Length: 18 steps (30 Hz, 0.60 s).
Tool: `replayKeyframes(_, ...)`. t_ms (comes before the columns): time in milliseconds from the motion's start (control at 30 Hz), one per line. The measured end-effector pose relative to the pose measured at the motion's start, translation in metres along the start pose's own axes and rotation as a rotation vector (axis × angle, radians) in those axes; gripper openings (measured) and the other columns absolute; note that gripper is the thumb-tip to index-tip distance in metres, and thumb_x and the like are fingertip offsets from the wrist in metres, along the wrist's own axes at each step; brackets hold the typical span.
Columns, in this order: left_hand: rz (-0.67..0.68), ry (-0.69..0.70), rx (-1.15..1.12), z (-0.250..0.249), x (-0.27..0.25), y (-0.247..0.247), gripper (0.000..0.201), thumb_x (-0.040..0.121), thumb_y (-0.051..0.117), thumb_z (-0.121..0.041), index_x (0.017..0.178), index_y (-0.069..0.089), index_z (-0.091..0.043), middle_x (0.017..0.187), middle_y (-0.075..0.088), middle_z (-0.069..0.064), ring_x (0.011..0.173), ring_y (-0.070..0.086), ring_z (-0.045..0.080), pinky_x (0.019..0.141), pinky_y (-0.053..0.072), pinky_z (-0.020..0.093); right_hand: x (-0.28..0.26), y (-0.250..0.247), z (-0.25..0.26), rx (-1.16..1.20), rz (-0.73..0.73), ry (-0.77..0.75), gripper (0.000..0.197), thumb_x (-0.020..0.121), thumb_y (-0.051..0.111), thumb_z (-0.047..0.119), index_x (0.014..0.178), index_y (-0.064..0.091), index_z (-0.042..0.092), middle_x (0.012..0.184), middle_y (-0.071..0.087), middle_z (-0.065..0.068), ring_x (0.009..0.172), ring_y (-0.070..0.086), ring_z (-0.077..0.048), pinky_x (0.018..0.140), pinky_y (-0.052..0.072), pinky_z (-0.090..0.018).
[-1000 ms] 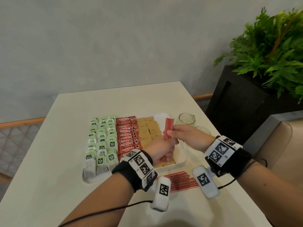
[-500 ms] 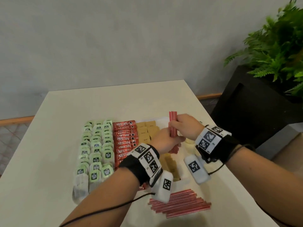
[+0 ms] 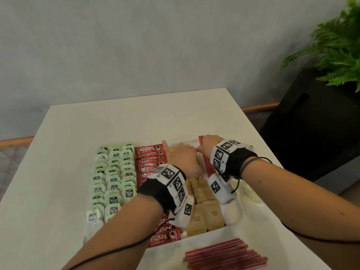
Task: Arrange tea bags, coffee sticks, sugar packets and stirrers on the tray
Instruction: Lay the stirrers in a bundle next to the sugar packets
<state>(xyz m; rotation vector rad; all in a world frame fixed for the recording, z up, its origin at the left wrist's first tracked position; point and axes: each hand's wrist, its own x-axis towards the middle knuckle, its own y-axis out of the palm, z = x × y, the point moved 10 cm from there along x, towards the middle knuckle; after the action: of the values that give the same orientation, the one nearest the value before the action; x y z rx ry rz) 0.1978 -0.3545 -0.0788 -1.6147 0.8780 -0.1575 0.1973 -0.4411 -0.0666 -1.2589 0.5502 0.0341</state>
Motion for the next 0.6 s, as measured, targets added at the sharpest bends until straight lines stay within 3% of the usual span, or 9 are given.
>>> replayKeyframes(100, 0.014, 0.043, 0.069, -0.006, -0.001, 0.009, 0.067, 0.081, 0.057, -0.066, 0.136, 0.052, -0.028, 0.152, 0.041, -0.006, 0.15, 0.009, 0.029, 0.083, -0.037, 0.068, 0.007, 0.009, -0.002, -0.032, 0.01, 0.02, 0.015, 0.093, 0.056, 0.023, 0.099, 0.061, 0.01, 0.108, 0.067, -0.007, 0.087, 0.064, -0.026, 0.07, 0.047, -0.027)
replayKeyframes(200, 0.032, 0.074, 0.069, -0.01, -0.006, 0.011, 0.075, 0.081, 0.058, -0.064, 0.146, 0.04, -0.032, 0.157, 0.033, -0.006, 0.151, 0.006, 0.031, 0.086, -0.035, 0.068, 0.008, 0.008, -0.012, -0.011, -0.019, 0.105, 0.014, 0.092, 0.058, 0.023, 0.094, 0.057, 0.009, 0.099, 0.063, -0.006, 0.086, 0.063, -0.025, 0.063, 0.047, -0.025)
replayKeyframes(267, 0.043, 0.079, 0.078, -0.009, -0.01, 0.011, 0.076, 0.082, 0.059, -0.062, 0.147, 0.038, -0.028, 0.157, 0.032, -0.006, 0.151, 0.006, 0.03, 0.088, -0.034, 0.067, 0.003, 0.003, -0.021, 0.031, -0.071, 0.194, 0.024, 0.094, 0.057, 0.02, 0.112, 0.05, 0.005, 0.115, 0.054, -0.013, 0.104, 0.06, -0.031, 0.075, 0.047, -0.032)
replayKeyframes(333, 0.048, 0.078, 0.098, -0.008, -0.011, 0.011, 0.076, 0.084, 0.059, -0.06, 0.148, 0.038, -0.026, 0.159, 0.029, -0.006, 0.151, 0.005, 0.029, 0.09, -0.033, 0.068, 0.0, 0.001, -0.027, 0.026, -0.109, 0.247, 0.032, 0.095, 0.052, 0.014, 0.124, 0.043, 0.004, 0.128, 0.045, -0.017, 0.11, 0.056, -0.034, 0.079, 0.044, -0.036)
replayKeyframes(467, 0.06, 0.076, 0.124, -0.007, -0.013, 0.013, 0.078, 0.085, 0.058, -0.058, 0.15, 0.033, -0.025, 0.162, 0.021, -0.006, 0.151, 0.004, 0.028, 0.095, -0.03, 0.071, -0.005, 0.001, -0.027, -0.074, -0.122, 0.225, 0.024, 0.1, 0.041, 0.011, 0.121, 0.048, 0.001, 0.122, 0.059, -0.015, 0.109, 0.061, -0.029, 0.077, 0.042, -0.031)
replayKeyframes(600, 0.065, 0.072, 0.154, -0.005, -0.02, 0.012, 0.073, 0.086, 0.058, -0.056, 0.149, 0.036, -0.025, 0.16, 0.026, -0.006, 0.151, 0.005, 0.027, 0.095, -0.03, 0.07, -0.007, 0.005, -0.022, -0.056, -0.074, 0.189, 0.026, 0.098, 0.047, 0.014, 0.12, 0.047, 0.0, 0.118, 0.06, -0.013, 0.105, 0.062, -0.029, 0.073, 0.041, -0.03)
